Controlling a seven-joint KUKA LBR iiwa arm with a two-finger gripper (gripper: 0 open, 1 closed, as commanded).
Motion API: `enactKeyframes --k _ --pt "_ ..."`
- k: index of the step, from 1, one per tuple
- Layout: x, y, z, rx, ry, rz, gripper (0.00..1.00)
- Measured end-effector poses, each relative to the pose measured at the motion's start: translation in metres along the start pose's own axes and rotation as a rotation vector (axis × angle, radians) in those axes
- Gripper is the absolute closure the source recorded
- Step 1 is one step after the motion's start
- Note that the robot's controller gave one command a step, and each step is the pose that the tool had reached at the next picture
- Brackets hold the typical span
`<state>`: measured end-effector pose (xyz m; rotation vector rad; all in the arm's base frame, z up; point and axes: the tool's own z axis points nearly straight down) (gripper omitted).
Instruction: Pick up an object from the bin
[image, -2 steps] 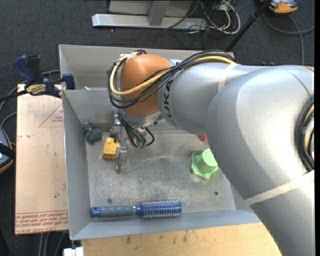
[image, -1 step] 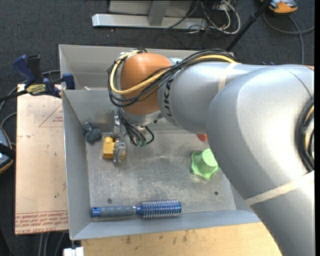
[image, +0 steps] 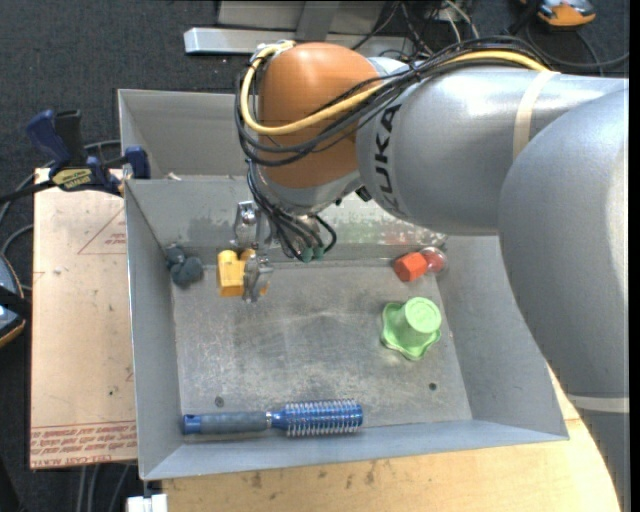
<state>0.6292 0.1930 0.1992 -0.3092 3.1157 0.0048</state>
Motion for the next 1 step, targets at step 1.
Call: enactKeyframes --k 1 --pt "-0.0188 0.0308 -0.0677 -0.001 0.001 -0.307 1.00"
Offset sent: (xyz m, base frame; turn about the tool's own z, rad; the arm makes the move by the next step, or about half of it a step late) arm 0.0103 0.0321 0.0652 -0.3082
